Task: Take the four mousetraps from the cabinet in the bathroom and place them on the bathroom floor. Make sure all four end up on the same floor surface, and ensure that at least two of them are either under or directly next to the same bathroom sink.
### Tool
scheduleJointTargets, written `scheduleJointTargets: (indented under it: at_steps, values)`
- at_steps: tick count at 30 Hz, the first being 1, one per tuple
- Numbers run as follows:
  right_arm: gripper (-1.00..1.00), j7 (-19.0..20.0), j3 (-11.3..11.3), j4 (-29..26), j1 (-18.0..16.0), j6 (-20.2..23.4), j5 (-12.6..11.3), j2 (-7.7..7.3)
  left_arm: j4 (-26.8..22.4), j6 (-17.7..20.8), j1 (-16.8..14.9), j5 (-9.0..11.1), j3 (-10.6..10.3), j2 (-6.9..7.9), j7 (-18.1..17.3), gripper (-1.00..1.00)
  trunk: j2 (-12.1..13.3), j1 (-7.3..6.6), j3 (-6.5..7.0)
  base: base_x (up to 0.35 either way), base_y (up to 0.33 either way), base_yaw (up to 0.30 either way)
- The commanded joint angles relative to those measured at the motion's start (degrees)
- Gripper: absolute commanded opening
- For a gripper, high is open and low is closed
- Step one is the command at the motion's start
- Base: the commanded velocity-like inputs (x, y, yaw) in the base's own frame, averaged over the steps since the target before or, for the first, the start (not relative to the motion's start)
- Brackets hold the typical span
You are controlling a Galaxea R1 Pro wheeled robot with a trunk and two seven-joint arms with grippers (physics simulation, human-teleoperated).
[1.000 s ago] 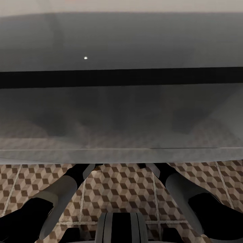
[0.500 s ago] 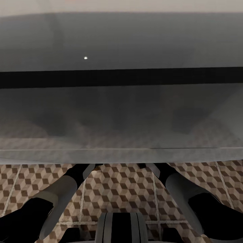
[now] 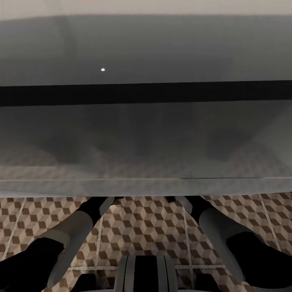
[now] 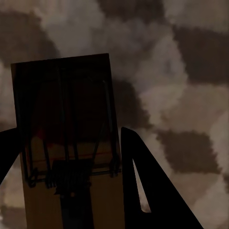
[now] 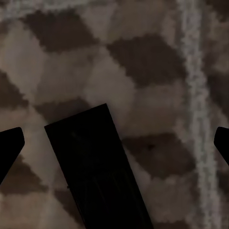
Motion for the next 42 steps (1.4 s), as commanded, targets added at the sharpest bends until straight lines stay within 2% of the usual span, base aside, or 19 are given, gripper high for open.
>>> scheduleJointTargets:
  at_steps: [1,42]
  values:
    - [1.00,-0.5,0.4,-0.1,-0.3,0.3,-0.5,-0.04,-0.1,0.2,-3.9,0.4,-0.5,0.04,0.5,-1.00,0.0,-0.01,-0.01,0.000,0.000,0.000]
    - [1.00,-0.5,0.4,-0.1,-0.3,0.3,-0.4,-0.04,-0.2,0.3,-3.9,0.5,-0.5,0.08,0.5,-1.00,0.0,-0.01,-0.01,0.000,0.000,0.000]
